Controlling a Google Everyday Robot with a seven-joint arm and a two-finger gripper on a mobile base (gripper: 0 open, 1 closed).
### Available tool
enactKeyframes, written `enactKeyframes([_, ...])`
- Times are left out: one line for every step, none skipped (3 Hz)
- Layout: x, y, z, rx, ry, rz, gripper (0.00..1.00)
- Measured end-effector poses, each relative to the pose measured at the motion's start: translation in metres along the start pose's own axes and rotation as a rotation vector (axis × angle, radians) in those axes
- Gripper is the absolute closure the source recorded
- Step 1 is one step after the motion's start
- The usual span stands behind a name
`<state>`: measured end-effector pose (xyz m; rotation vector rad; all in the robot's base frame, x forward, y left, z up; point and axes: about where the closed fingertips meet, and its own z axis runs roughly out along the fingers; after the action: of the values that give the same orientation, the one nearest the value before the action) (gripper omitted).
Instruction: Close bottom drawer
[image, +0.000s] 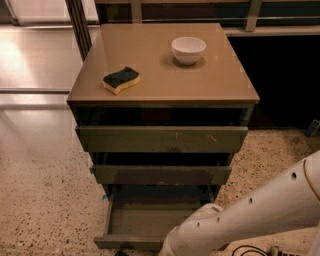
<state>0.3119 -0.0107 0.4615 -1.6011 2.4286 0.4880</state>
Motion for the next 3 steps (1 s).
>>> enactKeyframes([0.000,0.000,0.000,0.000,0.000,0.001,1.00])
enactKeyframes([0.006,-0.006,0.008,-0.022,-0.022,0.034,1.00])
enactKeyframes([0.037,-0.047,0.036,-0.101,-0.081,0.136,1.00])
